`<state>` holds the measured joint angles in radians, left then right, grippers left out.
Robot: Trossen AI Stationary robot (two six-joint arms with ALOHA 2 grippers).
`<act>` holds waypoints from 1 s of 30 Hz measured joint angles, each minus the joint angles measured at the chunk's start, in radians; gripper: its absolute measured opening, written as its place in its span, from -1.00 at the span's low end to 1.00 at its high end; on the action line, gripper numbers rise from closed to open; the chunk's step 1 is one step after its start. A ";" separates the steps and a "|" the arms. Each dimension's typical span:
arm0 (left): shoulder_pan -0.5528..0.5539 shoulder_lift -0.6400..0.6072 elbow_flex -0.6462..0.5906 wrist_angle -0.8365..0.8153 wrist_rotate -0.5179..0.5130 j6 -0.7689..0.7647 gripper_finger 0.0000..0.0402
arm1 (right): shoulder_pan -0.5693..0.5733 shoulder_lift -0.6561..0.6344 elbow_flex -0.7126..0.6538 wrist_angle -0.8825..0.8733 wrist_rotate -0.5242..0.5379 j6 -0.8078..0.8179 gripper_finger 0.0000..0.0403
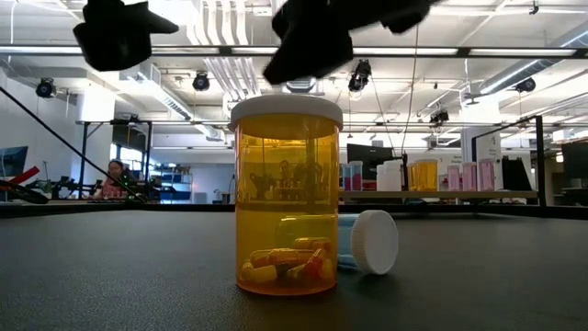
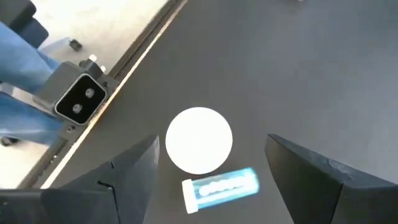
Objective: Pick and place medicine bottles onto shelf by color
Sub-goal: Put the orange pill bottle on the shelf aligned with the other orange pill bottles
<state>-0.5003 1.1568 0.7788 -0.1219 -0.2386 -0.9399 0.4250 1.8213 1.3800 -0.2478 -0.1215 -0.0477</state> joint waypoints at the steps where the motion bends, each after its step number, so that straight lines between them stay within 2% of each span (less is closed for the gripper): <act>1: 0.000 0.000 0.000 0.000 0.000 -0.017 0.09 | 0.002 0.006 0.000 -0.001 -0.001 0.024 0.40; 5: 0.000 0.000 0.000 -0.001 0.002 -0.024 0.09 | 0.018 0.029 0.000 0.007 -0.001 0.060 0.40; 14: 0.000 0.000 0.000 -0.002 0.002 -0.024 0.09 | 0.022 0.041 0.000 0.034 -0.009 0.016 0.40; 19: 0.000 0.000 0.000 -0.002 0.002 -0.024 0.09 | 0.023 0.041 -0.002 0.077 -0.010 -0.032 0.40; 30: 0.000 0.001 0.000 -0.002 0.000 -0.023 0.09 | 0.022 0.047 -0.080 0.237 -0.010 0.010 0.40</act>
<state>-0.5003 1.1576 0.7788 -0.1234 -0.2384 -0.9627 0.4473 1.8684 1.2998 -0.0109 -0.1310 -0.0372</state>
